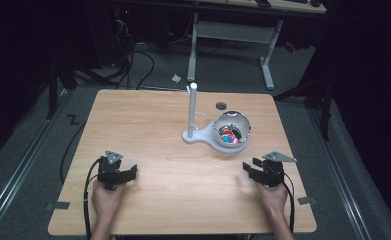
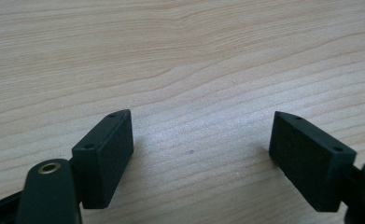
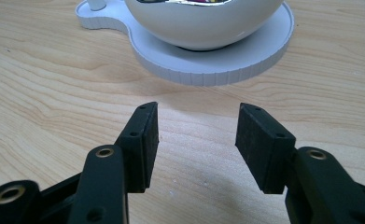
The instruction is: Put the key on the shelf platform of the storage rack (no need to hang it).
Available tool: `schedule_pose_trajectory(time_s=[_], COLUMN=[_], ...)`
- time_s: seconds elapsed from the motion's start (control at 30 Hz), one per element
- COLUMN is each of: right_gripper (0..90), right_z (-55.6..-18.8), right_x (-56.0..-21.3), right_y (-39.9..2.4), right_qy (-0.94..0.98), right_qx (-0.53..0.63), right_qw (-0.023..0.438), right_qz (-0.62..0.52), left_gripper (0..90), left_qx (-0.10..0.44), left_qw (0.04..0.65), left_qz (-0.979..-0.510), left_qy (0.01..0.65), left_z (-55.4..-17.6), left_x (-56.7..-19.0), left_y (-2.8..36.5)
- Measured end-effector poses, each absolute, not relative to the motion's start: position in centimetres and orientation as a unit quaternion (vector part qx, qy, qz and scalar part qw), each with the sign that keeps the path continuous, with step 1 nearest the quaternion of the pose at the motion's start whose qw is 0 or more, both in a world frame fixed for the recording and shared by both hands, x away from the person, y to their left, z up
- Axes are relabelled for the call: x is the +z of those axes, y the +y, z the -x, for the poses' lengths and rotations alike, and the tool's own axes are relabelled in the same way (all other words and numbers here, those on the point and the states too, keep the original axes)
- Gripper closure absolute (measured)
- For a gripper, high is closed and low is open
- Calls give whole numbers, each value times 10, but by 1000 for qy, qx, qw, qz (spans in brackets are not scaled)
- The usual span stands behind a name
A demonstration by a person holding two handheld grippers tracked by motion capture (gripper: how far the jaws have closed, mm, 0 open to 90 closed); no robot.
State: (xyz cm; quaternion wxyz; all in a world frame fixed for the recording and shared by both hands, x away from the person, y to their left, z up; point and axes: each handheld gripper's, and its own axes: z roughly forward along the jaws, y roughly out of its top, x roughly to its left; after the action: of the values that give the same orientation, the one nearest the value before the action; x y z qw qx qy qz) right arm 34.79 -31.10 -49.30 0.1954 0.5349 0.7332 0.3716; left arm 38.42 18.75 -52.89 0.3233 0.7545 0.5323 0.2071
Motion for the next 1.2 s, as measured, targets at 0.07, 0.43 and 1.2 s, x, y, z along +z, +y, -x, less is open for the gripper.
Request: schedule_pose_trajectory(time_s=[0.07,0.43,1.2], right_gripper=[495,495,494], right_z=[-349,-353,-358], right_x=[-495,-506,-515], right_y=[-311,-309,-305], right_qy=[733,735,743], right_qx=[371,364,346], right_qw=[193,188,200], right_qz=[-536,-540,-537], left_gripper=[222,222,223], left_qx=[207,207,207], left_qw=[323,323,323], left_qz=[-754,-754,-754], left_qy=[532,532,532], left_z=[-384,-384,-384], left_x=[-529,-529,-529], left_y=[187,187,187])
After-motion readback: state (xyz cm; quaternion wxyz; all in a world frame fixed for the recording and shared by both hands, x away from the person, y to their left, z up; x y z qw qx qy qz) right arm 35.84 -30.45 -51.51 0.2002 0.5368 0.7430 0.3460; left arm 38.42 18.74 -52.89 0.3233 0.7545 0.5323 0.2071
